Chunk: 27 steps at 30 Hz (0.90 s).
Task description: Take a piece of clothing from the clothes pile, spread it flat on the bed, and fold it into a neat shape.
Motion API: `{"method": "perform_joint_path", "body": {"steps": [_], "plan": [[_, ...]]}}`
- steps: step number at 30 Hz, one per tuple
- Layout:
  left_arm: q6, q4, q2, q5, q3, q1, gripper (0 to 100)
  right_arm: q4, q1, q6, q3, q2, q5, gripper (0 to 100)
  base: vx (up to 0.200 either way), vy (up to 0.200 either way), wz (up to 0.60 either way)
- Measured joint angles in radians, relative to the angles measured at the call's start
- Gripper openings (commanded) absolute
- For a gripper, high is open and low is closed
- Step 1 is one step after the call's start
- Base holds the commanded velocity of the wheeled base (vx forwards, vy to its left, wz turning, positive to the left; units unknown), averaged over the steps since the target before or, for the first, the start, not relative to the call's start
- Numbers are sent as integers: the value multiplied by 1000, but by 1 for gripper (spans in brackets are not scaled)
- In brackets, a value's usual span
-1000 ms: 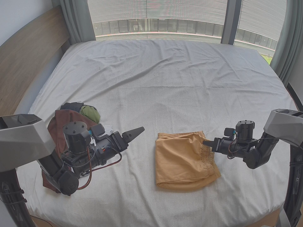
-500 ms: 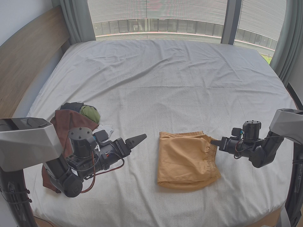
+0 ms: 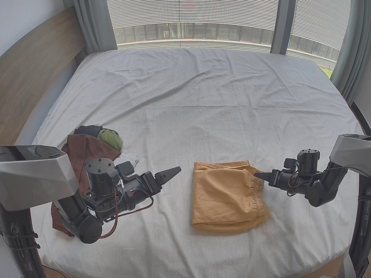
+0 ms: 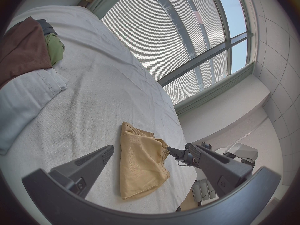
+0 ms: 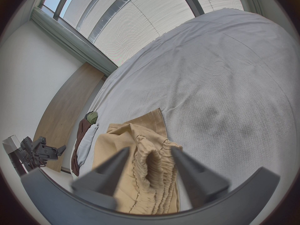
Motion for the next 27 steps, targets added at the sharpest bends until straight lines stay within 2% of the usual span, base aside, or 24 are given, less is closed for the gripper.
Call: {"method": "perform_joint_path", "body": {"steps": [15, 27], "plan": [[0, -10, 3, 0, 5, -1, 100, -1, -1, -2, 216, -79, 0, 100, 0, 0, 0], [0, -13, 2, 0, 5, -1, 100, -3, 19, 3, 226, 0, 3, 100, 0, 0, 0]]}}
